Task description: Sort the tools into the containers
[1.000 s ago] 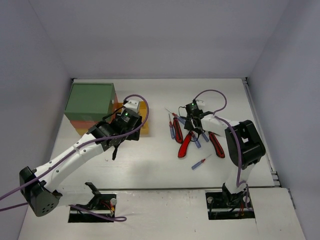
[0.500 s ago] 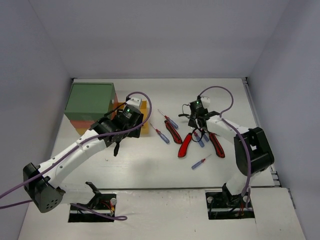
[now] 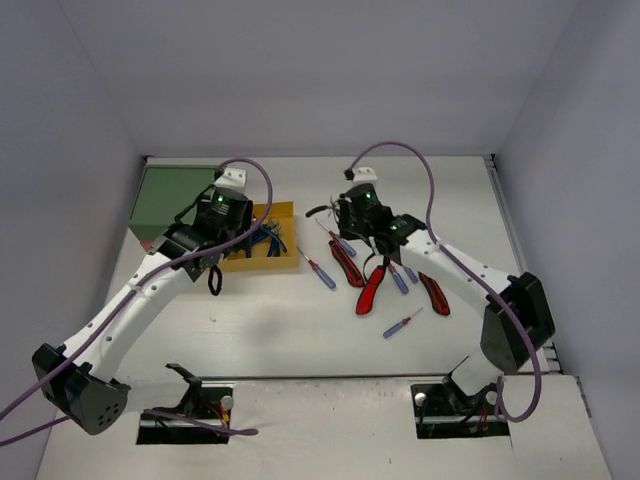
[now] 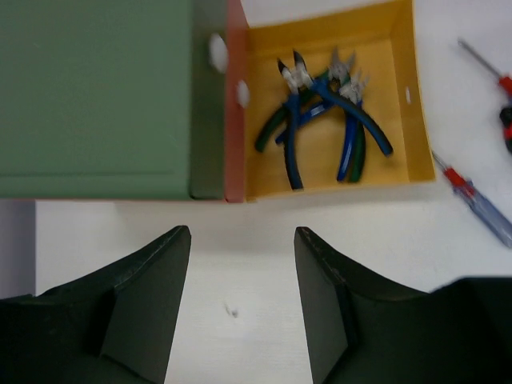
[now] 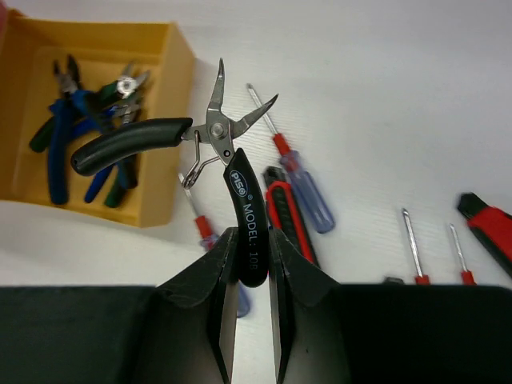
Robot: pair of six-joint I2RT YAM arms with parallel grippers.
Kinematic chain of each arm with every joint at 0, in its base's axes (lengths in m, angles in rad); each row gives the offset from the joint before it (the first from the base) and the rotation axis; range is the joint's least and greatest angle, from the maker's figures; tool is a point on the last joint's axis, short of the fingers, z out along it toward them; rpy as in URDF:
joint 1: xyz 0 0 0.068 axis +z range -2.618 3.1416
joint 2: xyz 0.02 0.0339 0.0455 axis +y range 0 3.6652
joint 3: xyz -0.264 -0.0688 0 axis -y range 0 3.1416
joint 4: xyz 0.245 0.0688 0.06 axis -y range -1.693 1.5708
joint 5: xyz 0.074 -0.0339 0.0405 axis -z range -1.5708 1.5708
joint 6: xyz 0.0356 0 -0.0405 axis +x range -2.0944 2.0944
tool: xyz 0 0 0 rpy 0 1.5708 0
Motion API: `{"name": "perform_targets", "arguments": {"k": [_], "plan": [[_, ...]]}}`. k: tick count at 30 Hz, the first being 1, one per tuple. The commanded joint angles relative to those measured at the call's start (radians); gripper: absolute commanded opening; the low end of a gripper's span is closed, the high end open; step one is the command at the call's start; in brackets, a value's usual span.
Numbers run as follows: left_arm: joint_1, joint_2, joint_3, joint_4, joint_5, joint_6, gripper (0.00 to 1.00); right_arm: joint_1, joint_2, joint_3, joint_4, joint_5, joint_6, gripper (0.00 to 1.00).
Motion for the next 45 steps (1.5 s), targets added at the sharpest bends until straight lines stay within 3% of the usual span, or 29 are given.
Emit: {"name": "perform_targets", "arguments": {"k": [1, 5, 14, 18, 21, 25, 30, 37, 43, 45], "plan": [[0.033, -0.131, -0.068, 0.158, -0.129, 0.084, 0.51, 0.063, 0.109, 0.152, 0.042, -0.009, -0.065, 0.00], [0.066, -0.211, -0.165, 0.219, -0.118, 0.087, 0.50, 0.126, 0.242, 0.291, 0.053, 0.001, -0.089, 0.00], [0.140, -0.257, -0.206, 0.247, -0.150, 0.094, 0.50, 0.238, 0.490, 0.523, 0.075, 0.020, -0.156, 0.00], [0.163, -0.253, -0.205, 0.244, -0.138, 0.085, 0.50, 0.270, 0.558, 0.583, 0.076, 0.012, -0.181, 0.04], [0.174, -0.254, -0.208, 0.248, -0.122, 0.086, 0.50, 0.283, 0.590, 0.606, 0.076, 0.000, -0.194, 0.14], [0.189, -0.240, -0.202, 0.249, -0.085, 0.084, 0.51, 0.279, 0.609, 0.625, 0.076, -0.016, -0.192, 0.40], [0.194, -0.222, -0.166, 0.248, -0.043, 0.055, 0.50, 0.264, 0.565, 0.619, 0.073, -0.038, -0.204, 0.57], [0.197, -0.134, 0.026, 0.219, -0.053, 0.102, 0.50, 0.165, 0.429, 0.520, 0.077, -0.041, -0.175, 0.52], [0.281, 0.039, 0.221, 0.205, -0.010, 0.142, 0.50, 0.051, 0.400, 0.427, 0.085, -0.111, -0.133, 0.30], [0.324, 0.114, 0.284, 0.193, 0.047, 0.133, 0.51, 0.045, 0.425, 0.424, 0.085, -0.119, -0.133, 0.29]]}}
